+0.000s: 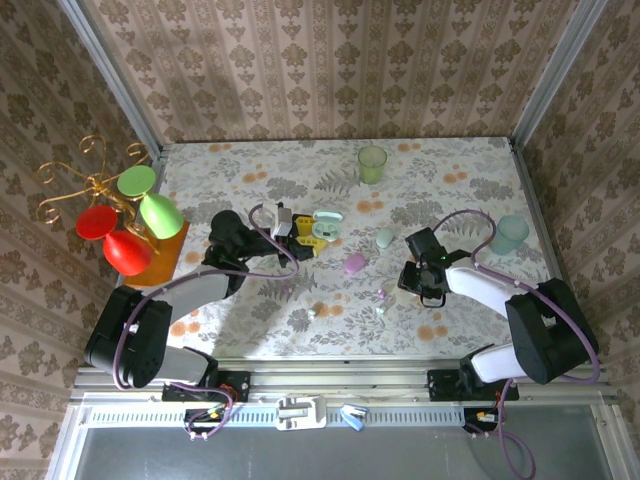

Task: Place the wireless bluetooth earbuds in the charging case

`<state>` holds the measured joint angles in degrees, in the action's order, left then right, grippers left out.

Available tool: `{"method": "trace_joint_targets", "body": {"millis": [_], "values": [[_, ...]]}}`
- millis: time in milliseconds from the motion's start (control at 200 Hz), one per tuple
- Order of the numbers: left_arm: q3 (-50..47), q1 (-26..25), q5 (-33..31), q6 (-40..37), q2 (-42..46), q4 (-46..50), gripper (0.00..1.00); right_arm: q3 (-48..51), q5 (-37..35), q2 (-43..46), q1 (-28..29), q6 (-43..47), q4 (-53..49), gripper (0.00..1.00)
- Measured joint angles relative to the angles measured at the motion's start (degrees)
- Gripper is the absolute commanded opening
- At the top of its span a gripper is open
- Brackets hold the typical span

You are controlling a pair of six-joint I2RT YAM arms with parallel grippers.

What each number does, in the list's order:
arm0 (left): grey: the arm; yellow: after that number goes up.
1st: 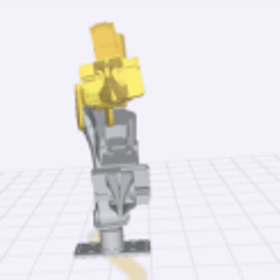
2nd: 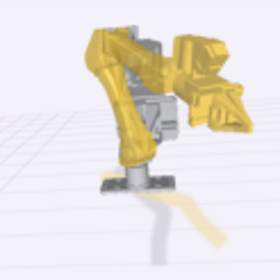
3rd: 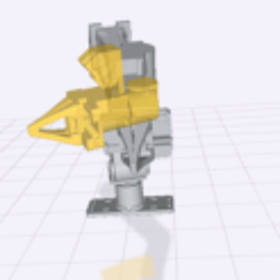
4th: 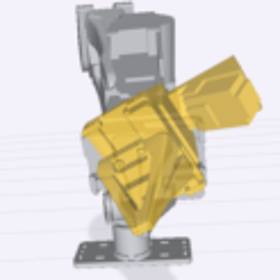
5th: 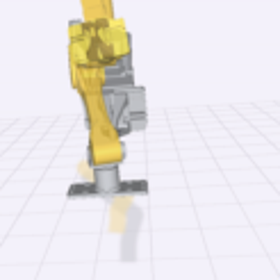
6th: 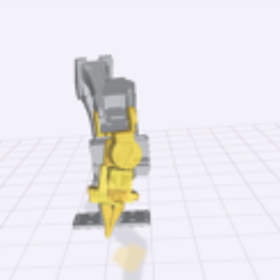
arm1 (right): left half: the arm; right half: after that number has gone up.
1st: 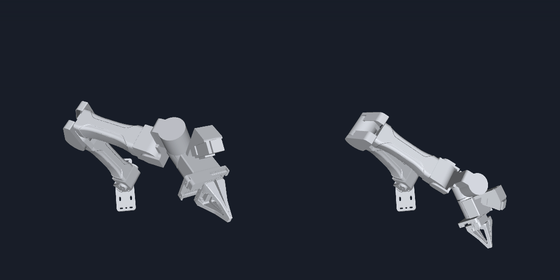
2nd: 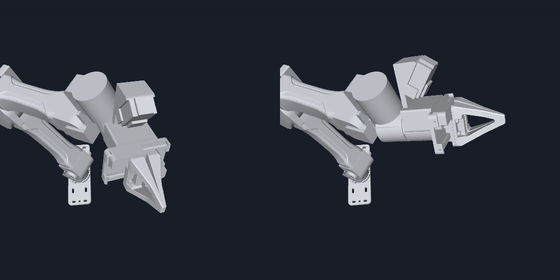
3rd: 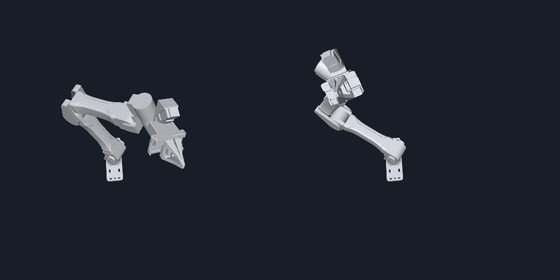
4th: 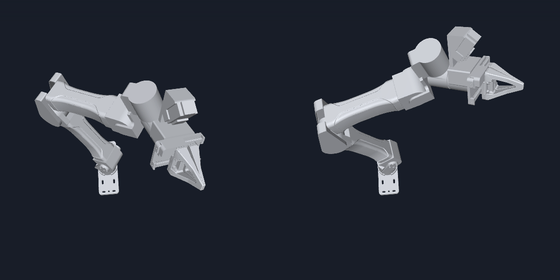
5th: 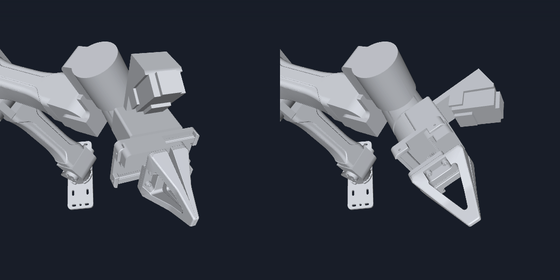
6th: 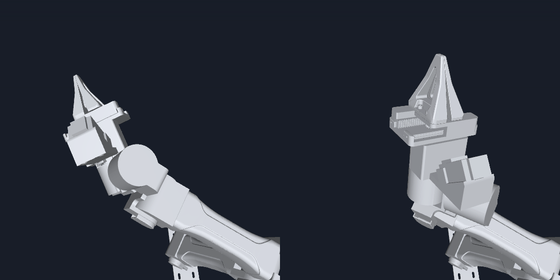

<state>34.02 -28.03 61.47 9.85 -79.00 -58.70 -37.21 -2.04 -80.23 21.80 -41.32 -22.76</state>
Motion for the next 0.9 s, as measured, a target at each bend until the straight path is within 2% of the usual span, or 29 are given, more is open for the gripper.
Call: {"method": "trace_joint_targets", "body": {"millis": [240,525,900], "values": [[-0.31,0.02,0.00,-0.59,0.35,0.20,0.31,-4.42,-10.78,0.00,6.43,1.09,-7.82,0.44],[-0.31,0.02,-0.04,-2.21,3.02,2.58,0.31,-10.51,-22.01,-5.49,12.83,0.26,-16.24,0.39],[-0.66,0.50,-0.31,-2.56,3.02,3.21,0.31,-15.32,-27.34,-13.84,17.86,-0.90,-20.09,0.35]]}}
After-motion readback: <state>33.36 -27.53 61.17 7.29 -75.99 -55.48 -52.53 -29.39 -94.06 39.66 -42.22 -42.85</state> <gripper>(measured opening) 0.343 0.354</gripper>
